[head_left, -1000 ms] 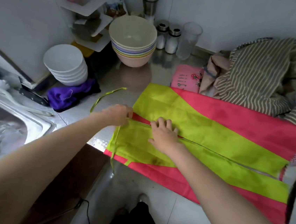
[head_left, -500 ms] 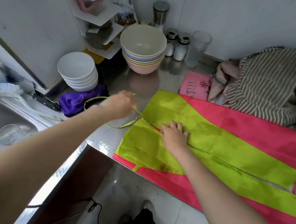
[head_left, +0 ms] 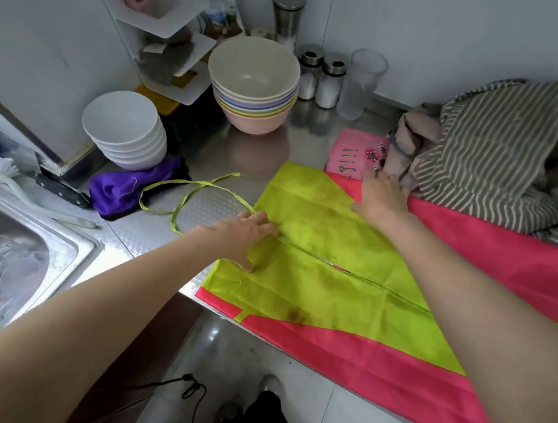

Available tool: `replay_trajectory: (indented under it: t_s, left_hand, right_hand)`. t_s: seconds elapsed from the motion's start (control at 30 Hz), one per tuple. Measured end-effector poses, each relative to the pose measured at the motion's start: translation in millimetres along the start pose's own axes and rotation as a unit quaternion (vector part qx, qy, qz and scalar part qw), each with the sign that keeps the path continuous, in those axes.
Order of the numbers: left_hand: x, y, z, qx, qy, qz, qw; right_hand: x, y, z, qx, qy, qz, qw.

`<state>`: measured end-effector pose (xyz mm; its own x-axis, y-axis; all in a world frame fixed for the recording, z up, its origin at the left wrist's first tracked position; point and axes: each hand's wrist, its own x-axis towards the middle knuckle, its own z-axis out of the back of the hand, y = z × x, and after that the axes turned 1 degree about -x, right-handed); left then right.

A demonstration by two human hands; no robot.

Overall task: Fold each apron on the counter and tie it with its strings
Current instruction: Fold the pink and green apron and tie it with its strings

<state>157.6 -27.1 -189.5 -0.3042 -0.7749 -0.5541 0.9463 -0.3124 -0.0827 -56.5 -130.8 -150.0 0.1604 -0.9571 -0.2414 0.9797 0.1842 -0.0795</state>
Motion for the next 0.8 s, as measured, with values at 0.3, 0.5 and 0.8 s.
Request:
replay_trajectory:
  t_s: [0.3,0.5,0.8]
  left_hand:
    - [-6,20,6,-0.468,-0.05,0.075,0.879]
    - [-26,15,2,-0.727,-0.062,0.094,0.677]
    - [-53,33,-14,-0.568,-0.115,0.251,0.775]
  right_hand:
    - [-102,1,28,0.016,-0.186,0.254,0.949]
    - [-169,39,-29,-0.036,-0.156,0.341,0.926]
    - [-181,67,-90,-0.083,0.017,0.297,0.951]
